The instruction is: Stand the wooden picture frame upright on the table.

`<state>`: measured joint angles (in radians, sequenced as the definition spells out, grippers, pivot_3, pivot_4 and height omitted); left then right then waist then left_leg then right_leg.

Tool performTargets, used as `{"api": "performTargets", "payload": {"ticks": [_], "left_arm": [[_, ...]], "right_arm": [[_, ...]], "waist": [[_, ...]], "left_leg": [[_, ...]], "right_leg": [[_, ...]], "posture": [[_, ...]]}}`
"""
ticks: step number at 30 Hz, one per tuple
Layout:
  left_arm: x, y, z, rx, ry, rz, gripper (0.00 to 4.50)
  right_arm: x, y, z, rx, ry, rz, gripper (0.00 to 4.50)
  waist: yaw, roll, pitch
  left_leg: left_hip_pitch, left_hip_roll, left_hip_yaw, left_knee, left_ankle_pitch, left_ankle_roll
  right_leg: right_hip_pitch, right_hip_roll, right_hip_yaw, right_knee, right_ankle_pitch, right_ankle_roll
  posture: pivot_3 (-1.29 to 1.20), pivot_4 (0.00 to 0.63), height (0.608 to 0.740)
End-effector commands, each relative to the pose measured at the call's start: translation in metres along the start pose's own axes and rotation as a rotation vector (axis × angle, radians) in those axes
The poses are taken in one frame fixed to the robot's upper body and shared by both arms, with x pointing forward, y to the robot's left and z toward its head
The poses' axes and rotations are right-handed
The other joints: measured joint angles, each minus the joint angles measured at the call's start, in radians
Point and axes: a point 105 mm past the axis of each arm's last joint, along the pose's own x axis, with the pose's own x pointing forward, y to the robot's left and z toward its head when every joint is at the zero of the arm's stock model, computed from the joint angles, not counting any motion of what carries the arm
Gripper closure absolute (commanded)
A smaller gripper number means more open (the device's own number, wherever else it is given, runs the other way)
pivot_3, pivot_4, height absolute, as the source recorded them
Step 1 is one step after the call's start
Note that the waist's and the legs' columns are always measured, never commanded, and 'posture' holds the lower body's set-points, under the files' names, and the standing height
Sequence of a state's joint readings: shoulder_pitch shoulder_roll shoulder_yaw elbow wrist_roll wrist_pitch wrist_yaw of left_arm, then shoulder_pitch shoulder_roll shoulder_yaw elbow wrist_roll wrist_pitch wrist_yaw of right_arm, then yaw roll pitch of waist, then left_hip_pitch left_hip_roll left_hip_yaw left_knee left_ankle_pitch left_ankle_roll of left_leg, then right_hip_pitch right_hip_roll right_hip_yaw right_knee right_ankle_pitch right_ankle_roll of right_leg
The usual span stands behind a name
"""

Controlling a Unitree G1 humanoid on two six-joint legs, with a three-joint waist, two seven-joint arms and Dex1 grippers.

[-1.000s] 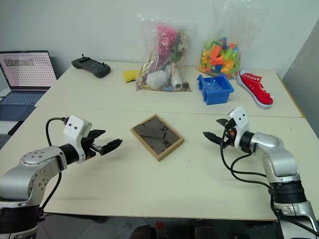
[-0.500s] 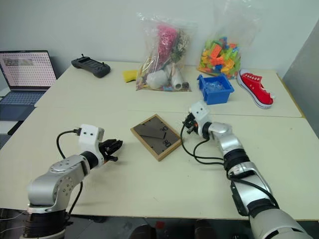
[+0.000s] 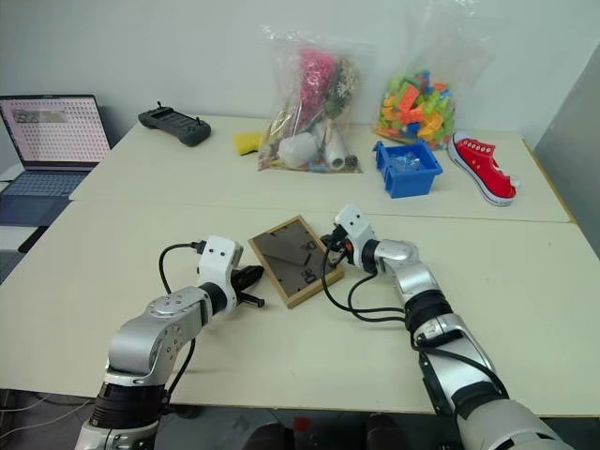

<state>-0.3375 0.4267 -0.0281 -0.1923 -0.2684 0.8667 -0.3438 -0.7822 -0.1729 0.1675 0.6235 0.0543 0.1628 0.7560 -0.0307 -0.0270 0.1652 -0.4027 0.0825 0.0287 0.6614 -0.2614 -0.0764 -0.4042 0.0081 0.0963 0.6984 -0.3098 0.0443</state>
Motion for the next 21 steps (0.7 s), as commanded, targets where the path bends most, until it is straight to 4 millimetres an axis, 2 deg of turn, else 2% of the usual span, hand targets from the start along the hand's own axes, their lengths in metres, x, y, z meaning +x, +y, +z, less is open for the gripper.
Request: {"api": "performTargets", "payload": {"ticks": [1, 6, 10, 14, 17, 21], "left_arm": [[0.005, -0.031, 0.003, 0.067, 0.013, -0.17, 4.44], [-0.002, -0.055, 0.002, 0.13, 0.055, -0.33, 4.44], [-0.01, -0.07, -0.007, 0.19, 0.126, -0.452, 4.44], [-0.016, -0.074, -0.013, 0.214, 0.165, -0.502, 4.44], [-0.02, -0.068, -0.017, 0.238, 0.195, -0.514, 4.44], [-0.031, -0.028, -0.013, 0.245, 0.176, -0.436, 4.44]], "right_arm": [[-0.011, 0.023, 0.009, -0.01, -0.013, 0.092, 4.5], [-0.043, 0.049, -0.003, 0.027, 0.044, 0.148, 4.5], [-0.062, 0.056, -0.002, 0.056, 0.06, 0.143, 4.5], [-0.072, 0.055, -0.003, 0.067, 0.077, 0.109, 4.5], [-0.082, 0.042, -0.008, 0.049, 0.105, 0.032, 4.5], [-0.099, 0.019, -0.017, -0.019, 0.154, -0.06, 4.5]], "waist": [[0.001, 0.0, 0.0], [0.003, 0.0, 0.0], [0.002, 0.0, 0.0], [0.001, 0.0, 0.0], [0.001, 0.0, 0.0], [0.0, 0.0, 0.0]], "left_leg": [[0.0, 0.0, 0.0, 0.0, 0.0, 0.0], [0.0, 0.0, 0.0, 0.0, 0.0, 0.0], [0.0, -0.001, 0.0, 0.0, 0.0, 0.001], [0.001, 0.0, 0.0, 0.0, 0.0, 0.001], [0.0, -0.001, 0.0, 0.0, 0.0, 0.001], [0.0, -0.001, 0.0, 0.0, -0.001, 0.001]], "right_leg": [[0.0, 0.0, 0.0, 0.0, 0.0, 0.0], [0.0, 0.0, 0.0, -0.001, 0.0, 0.0], [0.0, 0.001, 0.001, 0.0, 0.0, 0.0], [0.0, 0.001, 0.001, -0.001, 0.0, 0.0], [0.0, 0.001, 0.001, -0.001, 0.0, 0.0], [0.0, 0.001, 0.001, -0.002, -0.001, 0.0]], "posture": [[0.0, 0.15, 0.74], [0.0, 0.15, 0.74], [0.0, 0.15, 0.74], [0.0, 0.15, 0.74], [0.0, 0.15, 0.74], [0.0, 0.15, 0.74]]}}
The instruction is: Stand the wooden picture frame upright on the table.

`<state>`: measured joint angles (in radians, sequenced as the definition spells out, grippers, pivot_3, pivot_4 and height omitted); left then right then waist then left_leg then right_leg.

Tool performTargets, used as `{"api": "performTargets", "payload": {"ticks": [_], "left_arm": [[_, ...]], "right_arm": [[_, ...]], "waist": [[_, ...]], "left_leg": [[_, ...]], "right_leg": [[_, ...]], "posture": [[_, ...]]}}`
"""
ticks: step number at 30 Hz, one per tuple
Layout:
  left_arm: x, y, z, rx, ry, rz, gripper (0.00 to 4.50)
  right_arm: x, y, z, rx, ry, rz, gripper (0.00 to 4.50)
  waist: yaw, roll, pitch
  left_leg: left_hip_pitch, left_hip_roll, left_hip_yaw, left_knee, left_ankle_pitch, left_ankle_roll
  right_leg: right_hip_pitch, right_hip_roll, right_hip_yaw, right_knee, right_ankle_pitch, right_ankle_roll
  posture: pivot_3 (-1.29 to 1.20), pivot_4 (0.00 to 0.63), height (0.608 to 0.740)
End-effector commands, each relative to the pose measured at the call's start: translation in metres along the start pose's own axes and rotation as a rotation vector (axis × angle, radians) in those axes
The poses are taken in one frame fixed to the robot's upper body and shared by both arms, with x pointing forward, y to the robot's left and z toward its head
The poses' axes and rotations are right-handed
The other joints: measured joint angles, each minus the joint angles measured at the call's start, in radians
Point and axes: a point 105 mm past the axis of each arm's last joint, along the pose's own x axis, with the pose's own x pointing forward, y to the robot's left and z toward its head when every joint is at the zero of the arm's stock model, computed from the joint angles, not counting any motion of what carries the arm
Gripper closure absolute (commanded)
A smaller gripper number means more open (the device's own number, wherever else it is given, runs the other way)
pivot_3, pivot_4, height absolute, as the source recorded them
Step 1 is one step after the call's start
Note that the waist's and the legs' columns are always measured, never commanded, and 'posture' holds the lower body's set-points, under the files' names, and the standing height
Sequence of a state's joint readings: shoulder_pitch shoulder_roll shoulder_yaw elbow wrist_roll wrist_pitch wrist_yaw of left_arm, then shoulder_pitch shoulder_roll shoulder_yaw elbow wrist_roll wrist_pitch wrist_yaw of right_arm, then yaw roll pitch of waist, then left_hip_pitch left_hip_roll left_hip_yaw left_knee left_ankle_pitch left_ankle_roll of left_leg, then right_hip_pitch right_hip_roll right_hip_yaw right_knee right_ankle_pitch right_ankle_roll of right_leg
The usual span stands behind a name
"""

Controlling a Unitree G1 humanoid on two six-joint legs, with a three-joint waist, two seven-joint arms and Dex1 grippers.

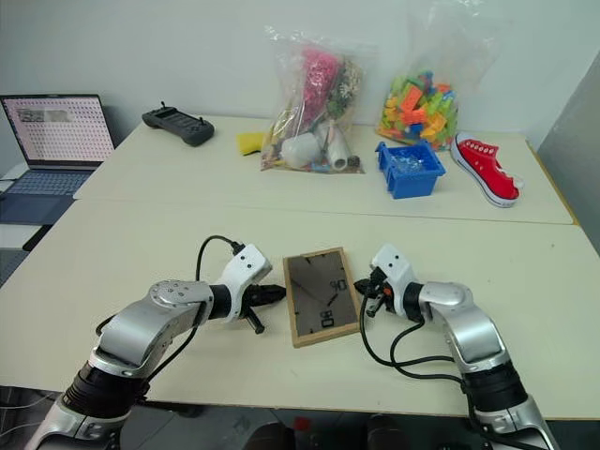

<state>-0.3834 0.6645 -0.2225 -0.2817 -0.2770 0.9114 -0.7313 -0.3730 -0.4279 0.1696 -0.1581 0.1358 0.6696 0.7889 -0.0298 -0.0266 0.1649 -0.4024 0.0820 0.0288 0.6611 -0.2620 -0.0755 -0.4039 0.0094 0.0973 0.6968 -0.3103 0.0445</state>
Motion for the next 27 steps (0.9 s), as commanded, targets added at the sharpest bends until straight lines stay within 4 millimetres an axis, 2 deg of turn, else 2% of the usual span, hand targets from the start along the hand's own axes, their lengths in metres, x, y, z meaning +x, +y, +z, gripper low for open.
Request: {"api": "performTargets", "payload": {"ticks": [1, 4, 7, 10, 12, 16, 23, 27], "left_arm": [[-0.02, 0.007, -0.009, -0.059, -0.021, -0.046, 4.27], [-0.038, 0.001, -0.006, -0.304, -0.107, -0.145, 3.86], [-0.051, -0.011, -0.006, -0.605, -0.141, -0.268, 3.16], [-0.063, -0.029, -0.01, -0.811, -0.162, -0.435, 2.62], [-0.064, -0.036, -0.015, -0.881, -0.17, -0.476, 2.16], [-0.052, -0.044, -0.034, -0.987, -0.136, -0.432, 1.43], [-0.027, -0.042, -0.04, -1.109, -0.154, -0.379, 0.03], [-0.007, -0.046, -0.045, -1.168, -0.134, -0.356, 0.03]], "right_arm": [[-0.015, -0.018, 0.01, -0.069, -0.035, -0.076, 4.5], [-0.015, -0.024, 0.01, -0.065, -0.05, -0.097, 4.5], [-0.011, -0.023, 0.01, -0.073, -0.057, -0.089, 4.5], [-0.007, -0.018, 0.011, -0.066, -0.072, -0.069, 4.5], [-0.005, -0.013, 0.01, -0.063, -0.074, -0.054, 4.5], [0.001, -0.003, 0.006, -0.048, -0.071, -0.019, 4.5], [0.02, 0.013, -0.002, -0.038, -0.05, 0.039, 4.5], [0.029, 0.021, 0.004, -0.037, -0.065, 0.067, 4.5]], "waist": [[-0.001, 0.0, 0.0], [-0.008, 0.0, 0.0], [-0.009, 0.0, 0.001], [-0.012, 0.0, 0.001], [-0.012, 0.0, 0.001], [-0.012, -0.001, 0.001], [-0.01, 0.0, -0.001], [-0.008, 0.003, -0.006]], "left_leg": [[0.0, 0.0, 0.0, 0.0, 0.0, 0.0], [0.0, 0.002, 0.0, 0.0, 0.0, 0.0], [0.0, 0.002, -0.001, 0.0, 0.0, 0.001], [-0.001, 0.002, -0.001, 0.0, -0.001, 0.001], [-0.001, 0.002, -0.002, 0.0, -0.001, 0.001], [0.0, 0.002, -0.002, 0.0, -0.001, 0.001], [0.001, 0.001, -0.002, 0.0, 0.0, 0.001], [0.004, 0.001, -0.002, 0.0, 0.0, 0.001]], "right_leg": [[0.0, 0.0, 0.0, 0.0, 0.0, 0.0], [-0.001, 0.002, 0.0, 0.0, 0.0, 0.0], [-0.001, 0.002, 0.0, 0.001, 0.0, -0.001], [-0.001, 0.002, -0.001, 0.001, 0.0, -0.001], [-0.001, 0.002, -0.001, 0.001, 0.0, -0.001], [-0.001, 0.002, 0.0, 0.001, 0.0, -0.001], [0.0, 0.001, 0.0, 0.001, 0.0, -0.001], [0.004, 0.001, 0.0, 0.001, 0.0, -0.001]], "posture": [[0.0, 0.15, 0.74], [0.0, 0.15, 0.74], [0.0, 0.15, 0.74], [0.0, 0.15, 0.74], [0.0, 0.15, 0.74], [0.0, 0.15, 0.74], [0.0, 0.15, 0.74], [0.0, 0.15, 0.74]]}}
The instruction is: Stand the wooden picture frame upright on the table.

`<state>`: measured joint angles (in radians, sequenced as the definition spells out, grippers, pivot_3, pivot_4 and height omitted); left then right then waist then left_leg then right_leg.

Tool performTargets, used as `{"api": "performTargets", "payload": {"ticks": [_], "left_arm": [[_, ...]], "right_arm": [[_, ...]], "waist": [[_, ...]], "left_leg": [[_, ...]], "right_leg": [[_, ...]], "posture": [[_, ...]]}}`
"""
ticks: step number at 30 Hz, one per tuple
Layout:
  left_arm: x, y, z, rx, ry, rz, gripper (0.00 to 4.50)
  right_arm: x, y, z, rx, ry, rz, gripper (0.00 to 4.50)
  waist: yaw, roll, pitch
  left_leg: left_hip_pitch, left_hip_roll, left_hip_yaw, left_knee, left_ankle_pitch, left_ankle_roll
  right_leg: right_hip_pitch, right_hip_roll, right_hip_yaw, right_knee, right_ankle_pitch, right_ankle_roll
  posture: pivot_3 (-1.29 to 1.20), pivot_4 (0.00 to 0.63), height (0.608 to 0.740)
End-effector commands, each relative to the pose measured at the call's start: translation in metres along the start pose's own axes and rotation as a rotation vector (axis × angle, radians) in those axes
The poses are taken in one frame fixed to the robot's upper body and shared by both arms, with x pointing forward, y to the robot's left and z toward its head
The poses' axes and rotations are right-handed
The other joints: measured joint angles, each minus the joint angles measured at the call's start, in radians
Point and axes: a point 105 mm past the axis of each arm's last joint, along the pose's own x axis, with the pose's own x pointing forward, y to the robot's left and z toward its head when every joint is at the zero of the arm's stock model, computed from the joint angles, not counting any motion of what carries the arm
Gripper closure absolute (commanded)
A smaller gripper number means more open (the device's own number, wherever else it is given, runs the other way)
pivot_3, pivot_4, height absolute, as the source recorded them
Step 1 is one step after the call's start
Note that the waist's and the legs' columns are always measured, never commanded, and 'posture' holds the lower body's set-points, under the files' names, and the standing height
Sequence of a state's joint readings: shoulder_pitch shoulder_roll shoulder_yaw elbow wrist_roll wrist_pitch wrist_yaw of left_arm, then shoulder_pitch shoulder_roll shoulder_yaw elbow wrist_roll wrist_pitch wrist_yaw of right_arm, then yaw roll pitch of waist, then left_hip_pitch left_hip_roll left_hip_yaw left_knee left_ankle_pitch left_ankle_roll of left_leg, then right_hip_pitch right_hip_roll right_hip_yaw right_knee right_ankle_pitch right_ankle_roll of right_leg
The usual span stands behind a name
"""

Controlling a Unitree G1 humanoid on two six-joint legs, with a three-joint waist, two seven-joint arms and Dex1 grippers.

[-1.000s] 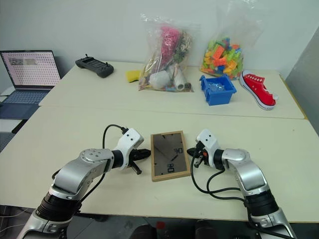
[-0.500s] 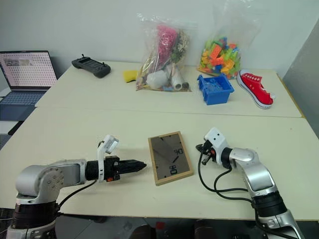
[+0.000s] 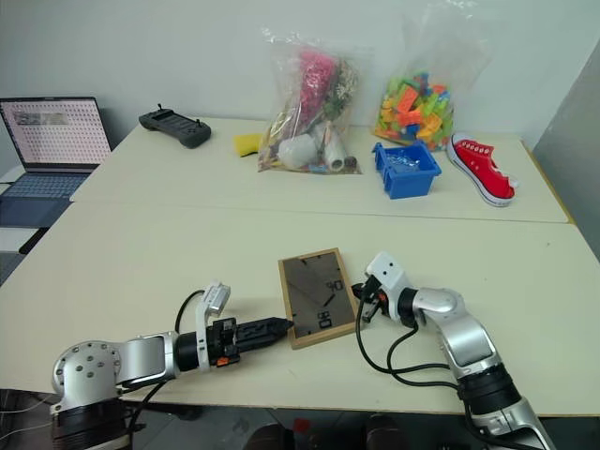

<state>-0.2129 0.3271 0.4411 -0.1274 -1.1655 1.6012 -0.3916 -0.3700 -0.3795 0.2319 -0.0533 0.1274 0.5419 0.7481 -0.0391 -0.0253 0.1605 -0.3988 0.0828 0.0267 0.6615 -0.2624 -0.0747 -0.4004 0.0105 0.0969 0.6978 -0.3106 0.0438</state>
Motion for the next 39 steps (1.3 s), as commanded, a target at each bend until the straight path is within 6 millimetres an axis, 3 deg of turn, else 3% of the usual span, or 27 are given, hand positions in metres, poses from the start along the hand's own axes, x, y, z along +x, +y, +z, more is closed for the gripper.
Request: {"api": "performTargets", "payload": {"ticks": [1, 4, 9, 20, 25, 27, 29, 32, 39], "left_arm": [[0.015, 0.026, -0.01, -0.081, 0.013, 0.113, 0.03], [0.024, 0.019, -0.015, -0.074, 0.038, 0.071, 0.03], [0.023, 0.008, -0.016, -0.046, 0.051, 0.025, 0.03], [0.01, 0.004, -0.004, -0.023, 0.019, 0.014, 2.15], [0.014, -0.005, 0.006, 0.01, -0.007, -0.019, 3.03], [0.016, -0.011, 0.012, 0.062, 0.011, -0.019, 3.23], [0.018, -0.024, 0.021, 0.175, 0.052, -0.02, 3.23], [0.02, -0.037, 0.036, 0.285, 0.07, -0.035, 3.23], [0.024, -0.06, 0.054, 0.438, 0.085, -0.101, 3.23]], "right_arm": [[0.011, 0.012, 0.014, -0.032, -0.042, 0.051, 4.5], [0.018, 0.017, 0.019, -0.036, -0.05, 0.063, 4.5], [0.019, 0.018, 0.021, -0.014, -0.06, 0.057, 4.5], [0.005, 0.0, 0.014, -0.007, -0.049, -0.018, 4.5], [-0.01, -0.016, 0.037, -0.021, -0.103, -0.055, 4.5], [-0.019, -0.016, 0.06, 0.009, -0.168, 0.004, 4.5], [-0.03, -0.01, 0.097, 0.094, -0.276, 0.123, 4.14], [-0.036, -0.002, 0.127, 0.146, -0.346, 0.237, 3.54], [-0.016, 0.005, 0.136, 0.126, -0.318, 0.324, 2.01]], "waist": [[0.003, 0.003, -0.002], [0.006, 0.004, -0.003], [0.009, 0.003, -0.003], [0.005, 0.003, -0.002], [0.007, 0.002, -0.001], [0.006, 0.003, -0.001], [0.006, 0.002, 0.002], [0.004, 0.002, 0.004], [0.006, 0.002, 0.004]], "left_leg": [[0.001, 0.0, 0.0, 0.0, 0.0, 0.0], [0.009, -0.001, -0.001, -0.001, 0.0, 0.0], [0.009, -0.001, -0.002, -0.001, 0.0, 0.0], [0.006, -0.001, -0.003, -0.002, -0.001, 0.0], [0.004, -0.001, -0.004, -0.002, -0.001, 0.0], [0.004, -0.001, -0.004, -0.002, -0.001, 0.0], [0.003, -0.001, -0.005, -0.002, -0.001, 0.0], [0.001, -0.001, -0.006, -0.001, -0.001, 0.0], [-0.005, -0.001, -0.009, -0.005, -0.001, 0.0]], "right_leg": [[0.002, 0.0, 0.0, 0.0, 0.0, 0.0], [0.011, 0.0, -0.001, -0.003, 0.0, 0.0], [0.012, -0.001, -0.002, -0.005, 0.0, 0.0], [0.011, -0.001, -0.003, -0.009, 0.0, 0.0], [0.011, -0.001, -0.004, -0.009, 0.0, 0.0], [0.011, -0.001, -0.004, -0.009, 0.0, 0.0], [0.01, -0.001, -0.005, -0.009, 0.0, 0.0], [0.008, 0.0, -0.006, -0.008, 0.0, 0.0], [0.005, -0.001, -0.009, -0.016, 0.0, 0.0]], "posture": [[0.0, 0.15, 0.74], [0.0, 0.15, 0.74], [0.0, 0.15, 0.74], [0.0, 0.15, 0.74], [0.0, 0.15, 0.74], [0.0, 0.15, 0.74], [0.0, 0.15, 0.74], [0.0, 0.15, 0.74], [0.0, 0.15, 0.74]]}}
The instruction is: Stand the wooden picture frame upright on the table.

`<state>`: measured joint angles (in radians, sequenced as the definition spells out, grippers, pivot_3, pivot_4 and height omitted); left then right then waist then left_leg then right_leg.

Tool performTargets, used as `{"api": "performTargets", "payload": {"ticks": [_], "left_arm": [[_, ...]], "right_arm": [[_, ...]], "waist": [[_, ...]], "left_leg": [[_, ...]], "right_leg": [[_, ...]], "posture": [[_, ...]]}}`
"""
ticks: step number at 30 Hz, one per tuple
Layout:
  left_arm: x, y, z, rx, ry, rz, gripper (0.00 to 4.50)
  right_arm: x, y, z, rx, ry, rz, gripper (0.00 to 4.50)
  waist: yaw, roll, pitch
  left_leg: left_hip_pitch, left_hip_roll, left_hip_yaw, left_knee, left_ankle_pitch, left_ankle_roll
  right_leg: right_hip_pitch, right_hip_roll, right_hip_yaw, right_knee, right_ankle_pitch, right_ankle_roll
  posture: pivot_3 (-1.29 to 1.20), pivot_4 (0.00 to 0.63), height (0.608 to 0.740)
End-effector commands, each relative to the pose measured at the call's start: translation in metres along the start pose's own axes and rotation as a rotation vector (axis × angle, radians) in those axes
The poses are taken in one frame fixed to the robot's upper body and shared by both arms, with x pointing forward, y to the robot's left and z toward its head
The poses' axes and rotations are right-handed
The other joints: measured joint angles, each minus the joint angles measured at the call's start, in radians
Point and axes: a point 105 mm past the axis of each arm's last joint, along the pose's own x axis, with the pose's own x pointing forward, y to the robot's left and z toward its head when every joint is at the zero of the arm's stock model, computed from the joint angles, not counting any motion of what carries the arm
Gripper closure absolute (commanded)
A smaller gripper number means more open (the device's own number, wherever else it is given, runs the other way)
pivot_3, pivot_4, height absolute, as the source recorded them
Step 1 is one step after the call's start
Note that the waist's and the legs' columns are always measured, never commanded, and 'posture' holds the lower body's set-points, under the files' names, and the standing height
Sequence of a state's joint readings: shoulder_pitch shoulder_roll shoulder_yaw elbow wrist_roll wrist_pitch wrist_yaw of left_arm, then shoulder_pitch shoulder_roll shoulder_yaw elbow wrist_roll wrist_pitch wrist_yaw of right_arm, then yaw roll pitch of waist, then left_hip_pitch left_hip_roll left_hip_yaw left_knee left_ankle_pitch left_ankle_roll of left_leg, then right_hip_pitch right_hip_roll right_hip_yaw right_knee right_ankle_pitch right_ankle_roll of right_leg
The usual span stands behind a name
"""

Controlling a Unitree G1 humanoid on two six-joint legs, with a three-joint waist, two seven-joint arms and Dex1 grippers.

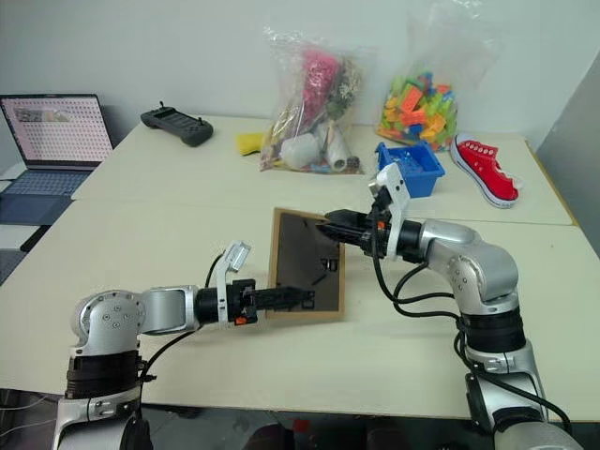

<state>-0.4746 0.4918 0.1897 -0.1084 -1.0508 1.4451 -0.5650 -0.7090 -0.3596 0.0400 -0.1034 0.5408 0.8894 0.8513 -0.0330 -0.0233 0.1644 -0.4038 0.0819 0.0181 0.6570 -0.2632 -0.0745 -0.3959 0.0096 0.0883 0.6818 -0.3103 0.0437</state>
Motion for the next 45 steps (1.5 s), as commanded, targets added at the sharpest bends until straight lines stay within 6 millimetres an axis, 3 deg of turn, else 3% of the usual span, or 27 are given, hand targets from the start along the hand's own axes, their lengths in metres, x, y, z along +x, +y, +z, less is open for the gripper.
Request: {"api": "performTargets", "payload": {"ticks": [1, 6, 9, 16, 19, 22, 26, 30, 32, 34, 36, 41, 45], "left_arm": [[0.001, -0.017, 0.014, 0.095, -0.018, -0.074, 3.23], [-0.002, -0.022, 0.016, 0.128, -0.014, -0.096, 3.23], [-0.003, -0.021, 0.018, 0.095, -0.04, -0.109, 3.23], [-0.006, -0.016, 0.012, 0.043, -0.027, -0.116, 3.23], [-0.008, -0.016, 0.007, 0.016, -0.013, -0.129, 3.23], [-0.012, -0.024, 0.005, -0.014, -0.001, -0.187, 3.23], [-0.017, -0.027, 0.003, -0.084, 0.022, -0.231, 3.23], [-0.024, -0.029, 0.003, -0.155, 0.031, -0.279, 3.23], [-0.027, -0.035, 0.004, -0.198, 0.045, -0.343, 3.23], [-0.028, -0.04, 0.004, -0.229, 0.068, -0.393, 3.23], [-0.027, -0.045, 0.0, -0.241, 0.101, -0.415, 3.23], [-0.023, -0.05, 0.0, -0.263, 0.121, -0.43, 3.23], [-0.02, -0.052, -0.006, -0.291, 0.126, -0.419, 3.23]], "right_arm": [[0.013, 0.004, 0.004, -0.029, -0.004, 0.049, 1.78], [0.019, 0.001, 0.001, -0.06, 0.021, 0.04, 0.72], [0.02, 0.017, 0.001, -0.006, 0.03, 0.131, 0.04], [0.004, 0.067, 0.01, 0.065, 0.031, 0.364, 0.04], [-0.011, 0.062, 0.004, 0.084, 0.056, 0.336, 0.04], [-0.033, 0.042, 0.0, 0.031, 0.088, 0.196, 0.04], [-0.055, 0.01, 0.0, -0.202, 0.082, -0.032, 0.04], [-0.076, -0.013, 0.002, -0.571, 0.065, -0.201, 0.04], [-0.085, -0.031, -0.008, -1.047, 0.152, -0.307, 0.04], [-0.082, -0.028, -0.019, -1.377, 0.167, -0.255, 0.04], [-0.074, -0.023, -0.022, -1.548, 0.12, -0.2, 0.04], [-0.055, -0.016, -0.024, -1.762, -0.028, -0.145, 0.04], [-0.034, 0.004, -0.006, -1.831, -0.24, -0.133, 0.04]], "waist": [[0.0, 0.0, 0.0], [0.0, 0.0, 0.0], [0.0, 0.0, 0.0], [0.001, 0.0, 0.0], [0.002, 0.0, 0.0], [0.001, 0.0, 0.0], [0.002, -0.001, 0.001], [0.0, -0.001, 0.001], [-0.002, -0.001, 0.001], [-0.001, -0.001, 0.001], [-0.003, -0.002, 0.002], [-0.011, -0.002, 0.002], [-0.011, -0.002, 0.002]], "left_leg": [[-0.002, 0.0, 0.0, 0.0, 0.0, 0.0], [-0.012, 0.0, 0.0, 0.003, 0.002, -0.003], [-0.012, 0.0, 0.0, 0.004, 0.001, -0.002], [-0.012, 0.0, -0.002, 0.005, 0.0, 0.0], [-0.012, 0.0, -0.003, 0.006, 0.0, 0.0], [-0.012, 0.0, -0.003, 0.006, 0.0, 0.0], [-0.012, -0.001, -0.004, 0.006, 0.0, 0.001], [-0.012, -0.001, -0.004, 0.006, 0.0, 0.001], [-0.012, -0.001, -0.004, 0.005, 0.0, 0.001], [-0.012, -0.001, -0.003, 0.006, 0.0, 0.001], [-0.011, -0.001, -0.002, 0.006, 0.0, 0.0], [-0.008, 0.0, 0.0, 0.007, 0.003, -0.004], [-0.007, 0.0, 0.0, 0.007, 0.004, -0.007]], "right_leg": [[-0.002, 0.0, 0.0, 0.0, 0.0, 0.0], [-0.014, 0.0, -0.001, 0.005, 0.0, 0.0], [-0.014, 0.0, 0.0, 0.007, 0.0, 0.0], [-0.014, 0.0, -0.002, 0.01, 0.0, 0.0], [-0.014, 0.0, -0.002, 0.01, 0.0, 0.0], [-0.013, 0.0, -0.002, 0.01, 0.0, 0.0], [-0.013, 0.0, -0.003, 0.009, 0.0, 0.0], [-0.013, 0.0, -0.003, 0.009, 0.0, 0.0], [-0.013, 0.0, -0.002, 0.009, 0.0, 0.0], [-0.013, 0.0, -0.002, 0.009, 0.0, 0.001], [-0.013, 0.0, -0.001, 0.01, 0.0, 0.001], [-0.014, 0.0, 0.002, 0.015, 0.0, 0.0], [-0.013, 0.0, 0.003, 0.016, 0.0, 0.0]], "posture": [[0.0, 0.15, 0.74], [0.0, 0.15, 0.74], [0.0, 0.15, 0.74], [0.0, 0.15, 0.74], [0.0, 0.15, 0.74], [0.0, 0.15, 0.74], [0.0, 0.15, 0.74], [0.0, 0.15, 0.74], [0.0, 0.15, 0.74], [0.0, 0.15, 0.74], [0.0, 0.15, 0.74], [0.0, 0.15, 0.74], [0.0, 0.15, 0.74]]}}
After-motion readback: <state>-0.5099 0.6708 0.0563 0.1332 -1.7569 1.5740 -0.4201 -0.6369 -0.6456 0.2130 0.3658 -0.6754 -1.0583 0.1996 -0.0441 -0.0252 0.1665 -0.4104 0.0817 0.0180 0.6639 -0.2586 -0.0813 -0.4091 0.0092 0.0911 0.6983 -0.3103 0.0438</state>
